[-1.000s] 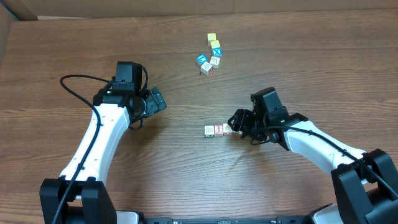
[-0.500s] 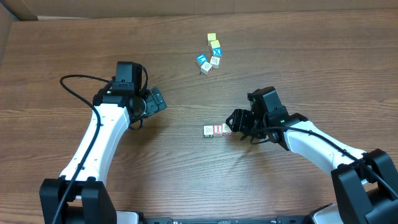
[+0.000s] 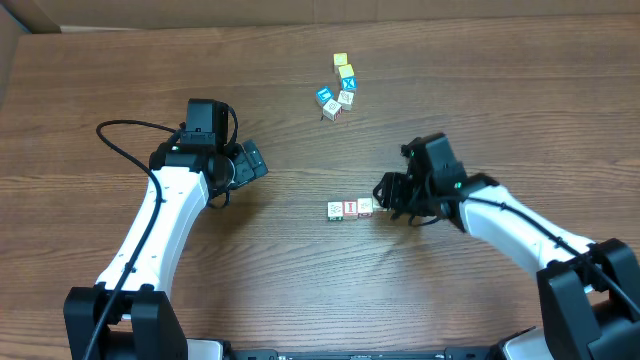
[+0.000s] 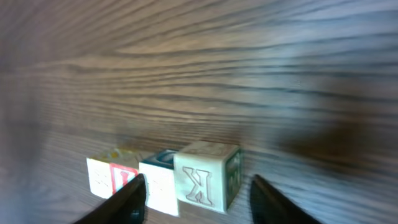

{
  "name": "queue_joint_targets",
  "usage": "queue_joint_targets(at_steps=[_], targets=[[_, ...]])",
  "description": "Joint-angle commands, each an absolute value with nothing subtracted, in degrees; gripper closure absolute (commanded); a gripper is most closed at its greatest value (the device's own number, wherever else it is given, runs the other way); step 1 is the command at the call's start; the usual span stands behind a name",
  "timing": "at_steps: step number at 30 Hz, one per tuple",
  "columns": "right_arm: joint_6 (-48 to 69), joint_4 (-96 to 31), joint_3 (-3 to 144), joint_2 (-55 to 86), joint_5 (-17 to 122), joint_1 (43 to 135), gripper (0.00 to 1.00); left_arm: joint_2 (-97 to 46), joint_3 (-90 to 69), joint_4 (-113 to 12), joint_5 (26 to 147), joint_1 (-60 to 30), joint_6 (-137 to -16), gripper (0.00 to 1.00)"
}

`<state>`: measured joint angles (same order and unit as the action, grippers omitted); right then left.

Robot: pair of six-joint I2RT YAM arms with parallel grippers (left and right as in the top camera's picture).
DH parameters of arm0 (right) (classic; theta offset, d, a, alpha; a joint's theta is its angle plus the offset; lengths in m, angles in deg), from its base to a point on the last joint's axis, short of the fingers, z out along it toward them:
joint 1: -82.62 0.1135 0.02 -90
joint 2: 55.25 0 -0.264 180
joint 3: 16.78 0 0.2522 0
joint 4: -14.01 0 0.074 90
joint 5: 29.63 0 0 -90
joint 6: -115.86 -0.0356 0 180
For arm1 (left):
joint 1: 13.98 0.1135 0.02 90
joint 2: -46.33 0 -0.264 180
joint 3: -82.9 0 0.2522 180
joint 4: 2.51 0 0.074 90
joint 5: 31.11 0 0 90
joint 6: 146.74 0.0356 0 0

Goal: Flip 4 blocks

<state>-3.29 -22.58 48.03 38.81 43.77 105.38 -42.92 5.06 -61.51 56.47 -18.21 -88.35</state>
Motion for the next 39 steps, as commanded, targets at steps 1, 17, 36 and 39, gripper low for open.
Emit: queue_joint_targets(at_steps=[1, 17, 36, 39], targets=[[-0.71, -26.23, 57.41, 38.65, 45.84, 103.79, 0.61, -42.79, 4.58, -61.44, 55.88, -18.08, -88.66, 0.0], [-0.88, -27.41, 63.77, 49.69, 51.75, 107.81, 0.96, -42.79, 4.58, -61.44, 55.88, -18.08, -88.66, 0.0], [-0.9, -29.2, 63.77, 51.2, 58.63, 111.26, 0.96, -42.79, 4.58, -61.44, 55.88, -18.08, -88.66, 0.0], [-1.12, -31.25, 63.68, 51.2, 58.61, 111.44, 0.96, -42.79, 4.58, -61.44, 55.88, -18.08, -88.66, 0.0]])
